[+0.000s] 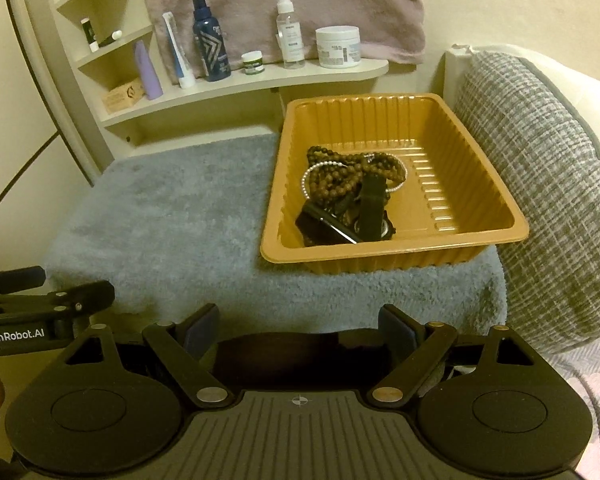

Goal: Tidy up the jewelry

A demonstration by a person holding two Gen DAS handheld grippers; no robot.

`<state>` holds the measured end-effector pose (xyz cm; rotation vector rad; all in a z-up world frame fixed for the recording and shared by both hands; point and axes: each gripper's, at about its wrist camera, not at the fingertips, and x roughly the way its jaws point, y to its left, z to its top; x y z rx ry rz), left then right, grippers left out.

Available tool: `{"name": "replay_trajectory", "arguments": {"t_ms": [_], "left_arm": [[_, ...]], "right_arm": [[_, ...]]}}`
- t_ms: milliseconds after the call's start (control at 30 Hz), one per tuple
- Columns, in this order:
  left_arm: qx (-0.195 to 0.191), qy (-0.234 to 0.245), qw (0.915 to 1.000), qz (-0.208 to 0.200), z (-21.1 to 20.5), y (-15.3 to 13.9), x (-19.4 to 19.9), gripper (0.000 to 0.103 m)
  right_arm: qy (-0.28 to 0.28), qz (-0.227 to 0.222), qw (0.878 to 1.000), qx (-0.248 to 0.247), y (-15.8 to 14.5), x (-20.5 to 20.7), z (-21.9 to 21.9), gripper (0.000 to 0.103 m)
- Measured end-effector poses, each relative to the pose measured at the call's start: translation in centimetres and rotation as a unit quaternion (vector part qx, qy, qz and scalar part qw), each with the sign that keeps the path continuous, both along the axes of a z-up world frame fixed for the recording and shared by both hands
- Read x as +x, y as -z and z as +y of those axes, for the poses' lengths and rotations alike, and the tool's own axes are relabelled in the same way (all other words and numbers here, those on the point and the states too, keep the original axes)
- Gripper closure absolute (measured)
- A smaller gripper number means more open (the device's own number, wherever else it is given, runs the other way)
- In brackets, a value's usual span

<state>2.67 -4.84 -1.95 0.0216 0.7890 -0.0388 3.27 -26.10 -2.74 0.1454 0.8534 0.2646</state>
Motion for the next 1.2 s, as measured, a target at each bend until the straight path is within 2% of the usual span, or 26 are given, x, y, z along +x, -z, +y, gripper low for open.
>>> {"name": "replay_trajectory", "arguments": {"t_ms": [1200], "left_arm": [[-0.001, -0.002, 1.0000, -0.004, 0.09, -0.08, -0.37, 0.001]], "right_arm": [[0.003, 0.000, 1.000, 0.003, 0.04, -0.05, 0.08, 0.017]]}}
